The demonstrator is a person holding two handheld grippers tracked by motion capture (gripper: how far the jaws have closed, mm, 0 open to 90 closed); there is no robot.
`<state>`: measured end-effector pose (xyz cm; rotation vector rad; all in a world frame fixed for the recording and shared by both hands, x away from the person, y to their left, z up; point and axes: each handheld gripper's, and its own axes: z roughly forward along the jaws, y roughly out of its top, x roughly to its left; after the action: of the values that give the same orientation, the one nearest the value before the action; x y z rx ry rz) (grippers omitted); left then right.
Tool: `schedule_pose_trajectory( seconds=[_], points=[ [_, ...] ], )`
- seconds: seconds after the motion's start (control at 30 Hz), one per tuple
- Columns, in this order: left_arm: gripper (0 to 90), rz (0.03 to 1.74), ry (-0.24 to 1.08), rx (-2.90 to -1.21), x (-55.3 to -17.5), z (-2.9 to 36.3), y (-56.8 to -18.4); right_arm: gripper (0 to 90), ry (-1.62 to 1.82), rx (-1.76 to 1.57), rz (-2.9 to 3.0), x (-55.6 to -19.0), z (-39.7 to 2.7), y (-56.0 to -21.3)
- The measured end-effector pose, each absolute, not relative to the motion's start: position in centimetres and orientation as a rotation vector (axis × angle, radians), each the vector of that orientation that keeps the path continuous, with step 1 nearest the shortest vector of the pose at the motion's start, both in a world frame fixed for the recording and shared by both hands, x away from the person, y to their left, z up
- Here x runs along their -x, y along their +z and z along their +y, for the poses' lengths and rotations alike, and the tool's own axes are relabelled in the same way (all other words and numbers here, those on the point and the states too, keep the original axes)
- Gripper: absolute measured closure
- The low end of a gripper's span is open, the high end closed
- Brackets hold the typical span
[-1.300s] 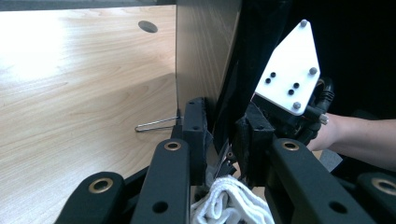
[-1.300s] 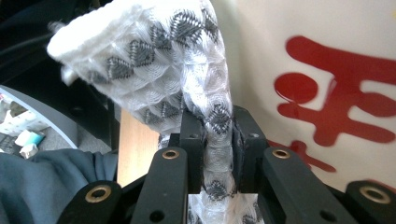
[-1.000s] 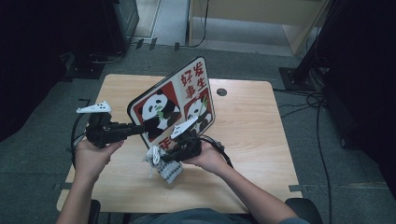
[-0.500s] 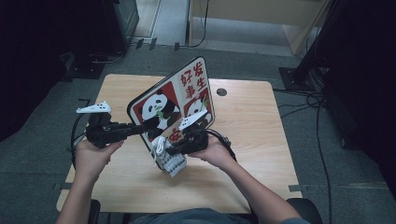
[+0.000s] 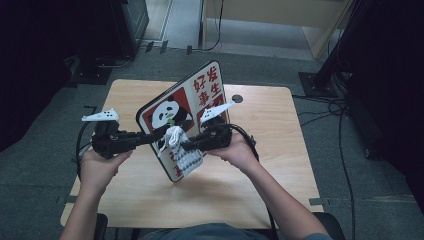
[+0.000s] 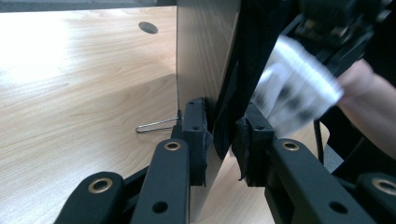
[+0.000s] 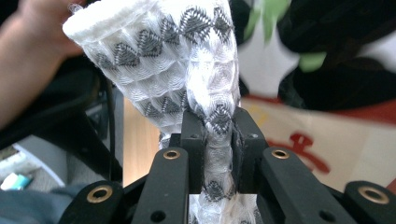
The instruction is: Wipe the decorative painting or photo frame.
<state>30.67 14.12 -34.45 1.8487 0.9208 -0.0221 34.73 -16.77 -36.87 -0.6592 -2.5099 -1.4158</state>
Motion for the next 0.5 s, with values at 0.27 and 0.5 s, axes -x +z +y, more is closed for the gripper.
schedule_pose_trajectory(
  seconds=[0.27,0.5],
  points=[
    [75.7,0.915,-0.015,-1.844,-30.6,14.3,-34.4,79.0,-1.500,0.664,-2.471,-35.4,-16.9,-32.6],
    [76.2,0.916,-0.013,-1.845,-30.6,14.3,-34.4,79.0,-1.554,0.661,-2.477,-36.2,-16.6,-29.0]
  ],
)
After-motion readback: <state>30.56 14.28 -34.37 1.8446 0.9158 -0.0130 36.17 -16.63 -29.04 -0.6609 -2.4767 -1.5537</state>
